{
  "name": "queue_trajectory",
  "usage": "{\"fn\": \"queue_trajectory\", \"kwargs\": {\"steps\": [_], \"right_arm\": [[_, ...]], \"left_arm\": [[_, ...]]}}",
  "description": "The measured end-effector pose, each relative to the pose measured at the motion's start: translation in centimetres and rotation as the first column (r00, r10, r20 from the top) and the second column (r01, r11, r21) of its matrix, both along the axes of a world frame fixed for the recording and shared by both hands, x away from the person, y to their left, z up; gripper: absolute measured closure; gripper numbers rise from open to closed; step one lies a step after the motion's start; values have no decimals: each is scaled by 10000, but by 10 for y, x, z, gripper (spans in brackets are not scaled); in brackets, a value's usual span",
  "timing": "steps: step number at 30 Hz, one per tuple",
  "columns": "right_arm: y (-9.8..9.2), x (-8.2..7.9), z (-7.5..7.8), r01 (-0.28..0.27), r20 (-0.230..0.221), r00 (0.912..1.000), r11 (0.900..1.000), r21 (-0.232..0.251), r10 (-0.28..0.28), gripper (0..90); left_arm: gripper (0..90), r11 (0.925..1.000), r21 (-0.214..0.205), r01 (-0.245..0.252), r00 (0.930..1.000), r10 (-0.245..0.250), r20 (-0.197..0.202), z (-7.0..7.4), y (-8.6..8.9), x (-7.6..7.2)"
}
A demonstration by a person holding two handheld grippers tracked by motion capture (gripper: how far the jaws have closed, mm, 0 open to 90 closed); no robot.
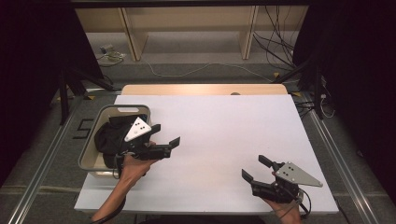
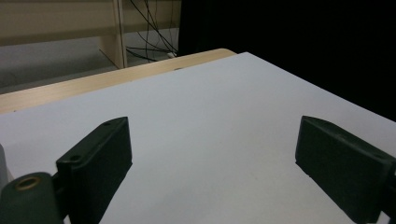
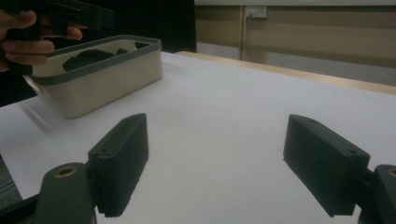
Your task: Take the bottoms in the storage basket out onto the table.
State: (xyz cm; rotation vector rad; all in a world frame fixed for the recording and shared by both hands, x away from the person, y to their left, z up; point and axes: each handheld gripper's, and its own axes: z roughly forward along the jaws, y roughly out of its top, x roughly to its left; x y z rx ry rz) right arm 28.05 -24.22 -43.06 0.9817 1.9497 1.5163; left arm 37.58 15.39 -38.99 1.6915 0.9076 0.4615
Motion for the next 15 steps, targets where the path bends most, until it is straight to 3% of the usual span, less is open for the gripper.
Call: {"fn": "queue_trajectory", "kwargs": {"steps": [4,15], "right_arm": [[0,0,0,-23,2,10000,10000,3,23,230],[3,0,1,-124,23,9999,9999,-46,124,230]], "left_arm": [[107,10000,-61,45,9992,-47,-401,4,9,11],[113,9991,355,-241,9978,262,-606,11,29,21]]}}
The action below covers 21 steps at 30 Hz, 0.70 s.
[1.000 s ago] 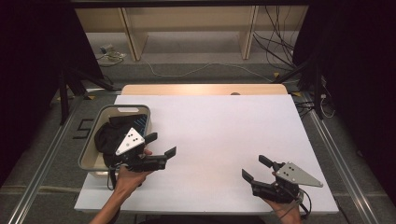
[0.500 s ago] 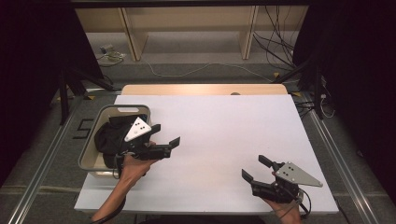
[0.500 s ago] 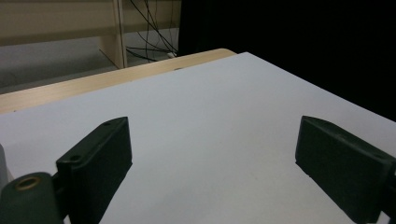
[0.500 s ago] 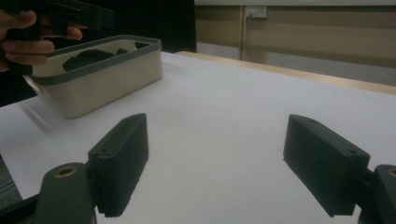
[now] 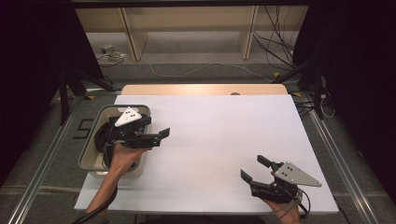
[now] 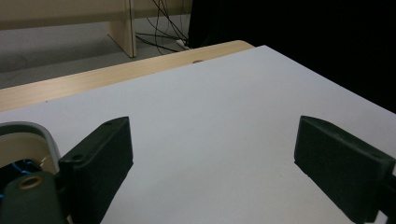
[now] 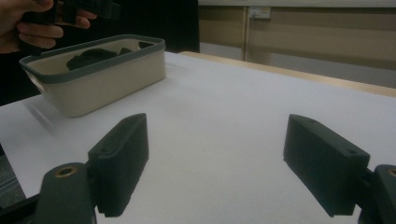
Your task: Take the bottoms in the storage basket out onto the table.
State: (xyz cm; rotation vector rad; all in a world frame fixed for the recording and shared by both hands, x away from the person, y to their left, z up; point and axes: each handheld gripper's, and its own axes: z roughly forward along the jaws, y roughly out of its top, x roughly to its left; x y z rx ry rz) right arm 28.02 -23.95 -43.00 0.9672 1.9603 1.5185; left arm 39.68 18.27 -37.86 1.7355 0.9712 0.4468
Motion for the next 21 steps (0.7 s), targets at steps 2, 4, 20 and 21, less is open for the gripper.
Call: {"fn": "queue_trajectory", "kwargs": {"steps": [2,4,20,21], "right_arm": [[0,0,0,1,-2,10000,10000,17,-1,231],[0,0,0,-1,15,10000,10000,2,1,231],[1,1,-1,-36,-6,10000,10000,-51,36,231],[1,1,-1,-37,-6,10000,10000,-59,37,231]], "left_arm": [[113,10000,-4,-19,10000,19,-74,0,2,1],[113,10000,-9,2,9999,-2,-124,0,3,2],[118,9954,497,-819,9963,830,-201,4,34,15],[118,9930,685,-961,9951,975,-178,3,36,16]]}}
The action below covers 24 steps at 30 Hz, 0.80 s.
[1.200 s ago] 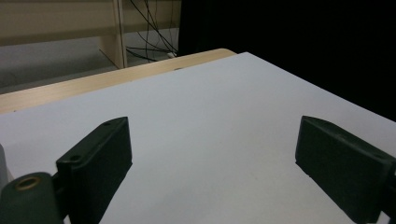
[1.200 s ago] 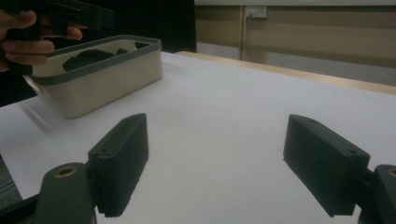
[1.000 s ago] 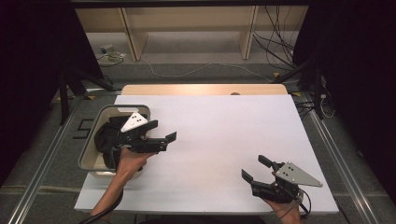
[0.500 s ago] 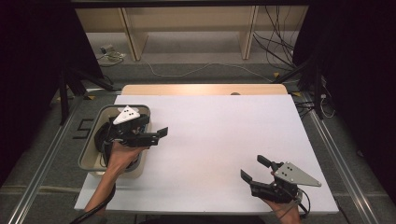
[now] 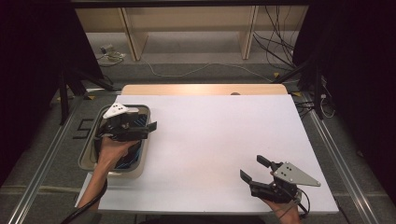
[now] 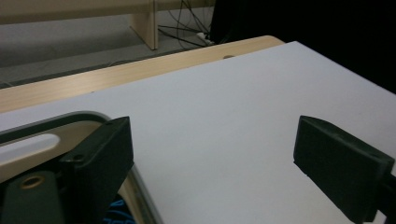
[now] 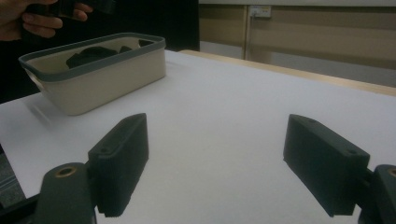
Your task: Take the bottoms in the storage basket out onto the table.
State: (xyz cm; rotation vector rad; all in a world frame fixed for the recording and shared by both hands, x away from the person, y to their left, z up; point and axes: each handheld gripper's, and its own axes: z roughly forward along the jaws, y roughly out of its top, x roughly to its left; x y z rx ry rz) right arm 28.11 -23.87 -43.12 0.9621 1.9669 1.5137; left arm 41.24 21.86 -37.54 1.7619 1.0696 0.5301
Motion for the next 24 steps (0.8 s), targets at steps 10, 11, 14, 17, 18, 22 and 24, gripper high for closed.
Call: {"fn": "queue_trajectory", "kwargs": {"steps": [10,11,14,17,18,22,24], "right_arm": [[0,1,0,0,21,10000,10000,-65,0,231],[0,1,-1,-8,24,10000,10000,-73,9,231],[0,0,0,-11,28,10000,10000,-80,12,232],[0,0,0,-4,22,10000,10000,-63,4,232],[0,-1,0,-7,24,10000,10000,-57,7,232],[0,-1,0,-2,14,10000,10000,-72,2,233],[0,-1,0,-5,16,10000,10000,-81,5,233]], "left_arm": [[118,9988,388,-306,9994,313,-173,-5,11,5],[118,9987,418,-292,9994,299,-173,-5,11,5],[118,9973,645,-359,9991,373,-216,-6,12,6],[118,9943,963,-463,9985,487,-235,-7,15,7],[118,9936,1003,-519,9981,549,-274,-8,16,8],[117,9909,1207,-592,9966,656,-496,-10,22,10],[118,9887,1359,-627,9954,718,-631,-11,24,11]]}}
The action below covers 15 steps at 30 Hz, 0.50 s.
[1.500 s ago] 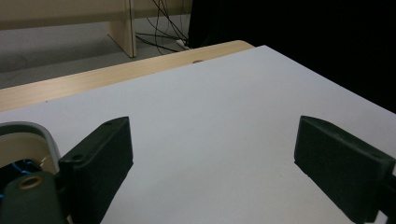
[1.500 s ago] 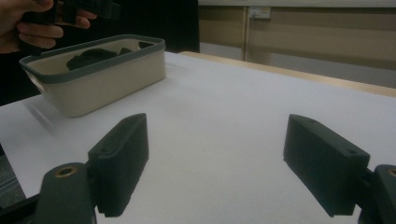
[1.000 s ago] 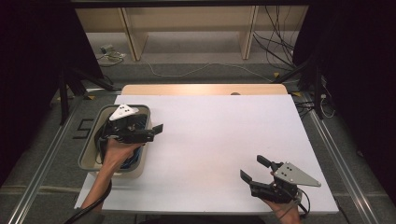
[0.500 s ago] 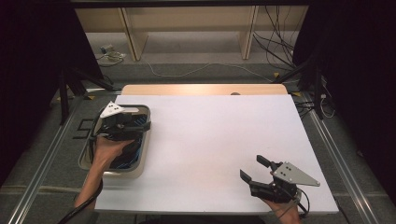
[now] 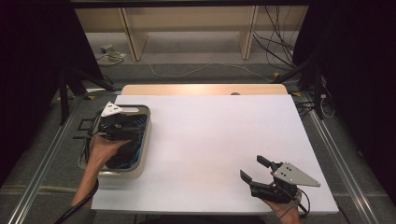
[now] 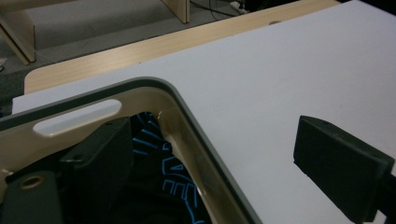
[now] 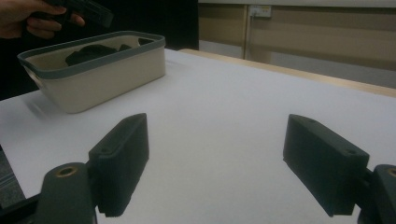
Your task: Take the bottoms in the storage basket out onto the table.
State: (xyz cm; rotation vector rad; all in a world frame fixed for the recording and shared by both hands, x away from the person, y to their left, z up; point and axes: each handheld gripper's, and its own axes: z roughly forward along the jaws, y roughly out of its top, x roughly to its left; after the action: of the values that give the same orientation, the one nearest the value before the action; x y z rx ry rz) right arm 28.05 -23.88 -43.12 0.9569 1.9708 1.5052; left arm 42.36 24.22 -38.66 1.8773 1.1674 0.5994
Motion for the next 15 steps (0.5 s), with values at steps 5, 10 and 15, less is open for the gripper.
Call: {"fn": "queue_trajectory", "kwargs": {"steps": [5,10,15], "right_arm": [[0,0,0,-6,3,10000,10000,-6,6,233],[0,0,0,-38,35,10000,10000,-41,38,233],[1,0,-1,-78,7,10000,10000,-61,78,234]], "left_arm": [[118,9990,427,-114,9993,129,-352,-2,5,3],[119,9977,641,-235,9953,294,-923,-8,11,7],[120,9923,1158,-431,9891,587,-1348,-13,15,11]]}}
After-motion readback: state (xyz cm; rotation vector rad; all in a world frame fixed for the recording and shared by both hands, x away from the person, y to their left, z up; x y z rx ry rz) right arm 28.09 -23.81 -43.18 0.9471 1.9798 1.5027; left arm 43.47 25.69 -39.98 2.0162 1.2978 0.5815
